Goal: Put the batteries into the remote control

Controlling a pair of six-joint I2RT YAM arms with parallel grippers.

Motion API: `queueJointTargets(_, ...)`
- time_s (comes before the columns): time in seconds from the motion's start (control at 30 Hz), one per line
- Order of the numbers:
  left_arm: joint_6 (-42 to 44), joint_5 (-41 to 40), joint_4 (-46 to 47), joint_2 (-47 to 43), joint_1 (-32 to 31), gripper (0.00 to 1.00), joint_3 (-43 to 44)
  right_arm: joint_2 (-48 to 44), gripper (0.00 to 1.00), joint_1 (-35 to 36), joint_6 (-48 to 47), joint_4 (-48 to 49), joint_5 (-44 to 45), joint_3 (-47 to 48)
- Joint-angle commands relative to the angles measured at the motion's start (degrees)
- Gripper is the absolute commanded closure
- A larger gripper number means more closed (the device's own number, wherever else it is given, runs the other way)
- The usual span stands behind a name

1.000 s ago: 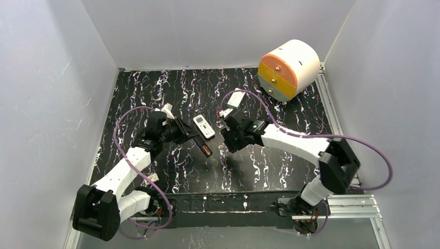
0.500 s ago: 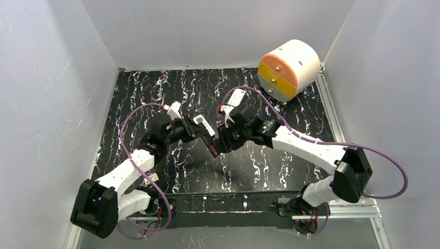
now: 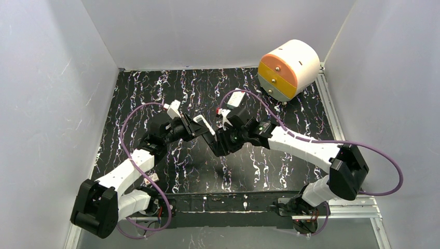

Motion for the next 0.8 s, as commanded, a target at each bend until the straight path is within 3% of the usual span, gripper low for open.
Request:
queueJointTargets(0.0, -1.8, 2.2, 1.5, -0.2, -0.2, 1.0, 1.3, 0.6, 0.63, 1.0, -0.5, 0.4, 2.1, 0.3)
queueJointTargets(0.77, -7.3, 6.2, 1.5, 2.4, -0.7, 1.0, 1.9, 4.1, 0.61, 4.0, -4.2, -2.7, 6.1, 5.3)
